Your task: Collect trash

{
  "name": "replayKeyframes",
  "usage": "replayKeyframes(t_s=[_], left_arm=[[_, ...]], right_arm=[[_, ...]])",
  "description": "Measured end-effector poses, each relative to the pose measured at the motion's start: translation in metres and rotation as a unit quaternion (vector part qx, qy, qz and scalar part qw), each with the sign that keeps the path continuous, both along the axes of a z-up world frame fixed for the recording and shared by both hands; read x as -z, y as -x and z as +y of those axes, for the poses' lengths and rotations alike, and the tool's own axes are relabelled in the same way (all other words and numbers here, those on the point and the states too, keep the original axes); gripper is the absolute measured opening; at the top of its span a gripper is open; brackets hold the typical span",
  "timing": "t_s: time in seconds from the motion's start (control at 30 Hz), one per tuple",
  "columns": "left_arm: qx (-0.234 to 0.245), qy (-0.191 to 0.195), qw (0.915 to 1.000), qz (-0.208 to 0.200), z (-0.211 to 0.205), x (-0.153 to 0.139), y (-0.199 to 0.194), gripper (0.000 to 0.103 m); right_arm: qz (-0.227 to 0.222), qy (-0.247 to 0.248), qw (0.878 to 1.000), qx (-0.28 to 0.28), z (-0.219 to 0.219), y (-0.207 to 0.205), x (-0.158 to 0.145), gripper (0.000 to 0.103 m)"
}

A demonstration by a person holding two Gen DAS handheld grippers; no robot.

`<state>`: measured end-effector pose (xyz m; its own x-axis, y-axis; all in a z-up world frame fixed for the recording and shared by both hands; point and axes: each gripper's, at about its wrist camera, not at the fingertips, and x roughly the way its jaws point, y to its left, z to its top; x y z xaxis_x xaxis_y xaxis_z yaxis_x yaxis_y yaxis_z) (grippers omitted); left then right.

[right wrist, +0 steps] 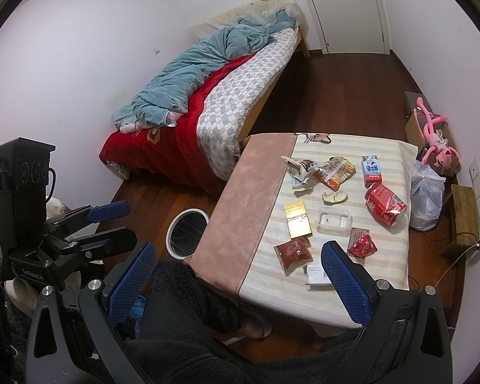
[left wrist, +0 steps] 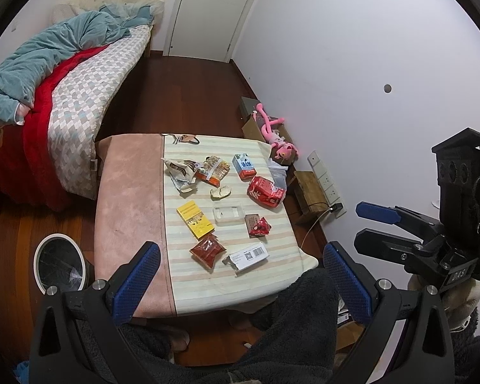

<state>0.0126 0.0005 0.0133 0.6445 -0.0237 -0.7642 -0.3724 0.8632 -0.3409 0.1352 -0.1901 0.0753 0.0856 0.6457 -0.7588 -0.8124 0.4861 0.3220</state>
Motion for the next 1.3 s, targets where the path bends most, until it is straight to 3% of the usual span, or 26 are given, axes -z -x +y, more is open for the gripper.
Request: replayKeyframes(t_s=[0.63,0.73,0.77,0.87,0.93,1.1,1.3], left_arm=[[0.000,-0.003,1.0000,-0.002,0.002,0.002,0.005,0.103],[-0.023,-0.021,0.9994,0.014,0.005,0.009,0.000,0.103],[-0.044,-0.043,0.9979,0.022,0.008,0.014,-0.005,0.103],[-0.110,-0.126,0.9842,0.057,0.018,0.038,-0.025,0.103],[-0.144,-0.158,0.9732,0.085,0.028,0.066,-0.045,0.103],[-0.172,-0.142,0.9642,0.143,0.049,0.145,-0.096,0.103],[-0.173,-0.046,0.9558,0.233,0.067,0.249,-0.166,0.103]], right_arm=[[0.000,-0.003,1.000,-0.002,-0.001,0.001,0.000,0.103],[0.003,-0.007,1.000,0.000,0.000,-0.001,-0.001,0.103],[0.003,-0.008,1.000,0.007,0.001,-0.004,0.000,0.103],[-0.011,-0.004,1.000,0.028,-0.002,-0.016,0.006,0.103],[-0.034,0.006,0.998,0.055,-0.003,-0.032,0.017,0.103],[-0.074,0.099,0.988,0.098,0.011,-0.093,0.071,0.103],[-0.073,0.223,0.967,0.105,0.042,-0.199,0.175,0.103]])
